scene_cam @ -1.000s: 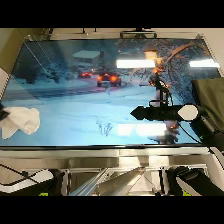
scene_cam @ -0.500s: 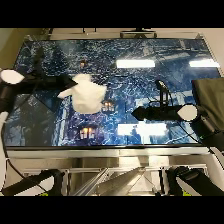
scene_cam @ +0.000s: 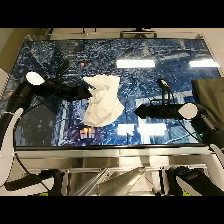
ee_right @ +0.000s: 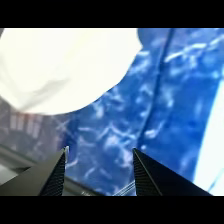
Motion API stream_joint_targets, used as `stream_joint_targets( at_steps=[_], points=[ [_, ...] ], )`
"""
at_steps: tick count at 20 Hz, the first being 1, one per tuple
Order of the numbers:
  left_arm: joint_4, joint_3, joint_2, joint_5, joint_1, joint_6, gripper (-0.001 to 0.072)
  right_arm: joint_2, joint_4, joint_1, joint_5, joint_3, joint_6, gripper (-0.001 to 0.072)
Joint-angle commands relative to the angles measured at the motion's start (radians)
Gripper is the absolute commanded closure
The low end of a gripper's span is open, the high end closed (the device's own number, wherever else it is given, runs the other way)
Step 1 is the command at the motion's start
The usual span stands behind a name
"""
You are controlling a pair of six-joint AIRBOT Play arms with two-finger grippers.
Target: Fold the shirts.
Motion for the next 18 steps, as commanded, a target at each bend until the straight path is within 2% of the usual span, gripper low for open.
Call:
stream_joint_targets(
  at_steps=[1, 3, 7, 10, 13, 14, 16, 17, 18],
  points=[
    [0.032, -0.115, 0.002, -0.071, 0.069, -0.026, -0.0004, -0.090, 0.018, -0.091, -0.009, 0.046, -0.095, 0.0254],
    [0.023, -0.240, 0.002, -0.019, 0.064, -0.018, -0.0003, -0.202, 0.084, -0.108, 0.014, 0.110, -0.180, 0.0253],
    [-0.012, -0.397, 0.002, 0.150, -0.018, 0.038, -0.0002, -0.497, 0.353, -0.047, 0.039, 0.264, -0.347, 0.0254],
    [-0.117, -0.449, 0.002, 0.307, -0.098, 0.114, 0.0016, -0.695, 0.512, 0.020, 0.036, 0.391, -0.427, 0.0254],
    [-0.126, -0.452, 0.002, 0.391, -0.146, 0.159, 0.0031, -0.853, 0.659, 0.069, 0.037, 0.509, -0.473, 0.0255],
    [-0.126, -0.451, 0.002, 0.404, -0.148, 0.164, 0.0207, -0.887, 0.691, 0.078, 0.042, 0.539, -0.473, 0.0256],
    [-0.133, -0.451, 0.002, 0.410, -0.137, 0.164, 0.0650, -0.933, 0.740, 0.085, 0.055, 0.588, -0.476, 0.0268],
    [-0.135, -0.448, 0.003, 0.406, -0.123, 0.164, 0.0681, -0.942, 0.756, 0.086, 0.054, 0.600, -0.476, 0.0440],
    [-0.134, -0.439, 0.003, 0.397, -0.111, 0.164, 0.0682, -0.942, 0.757, 0.086, 0.051, 0.609, -0.478, 0.0675]
  ],
)
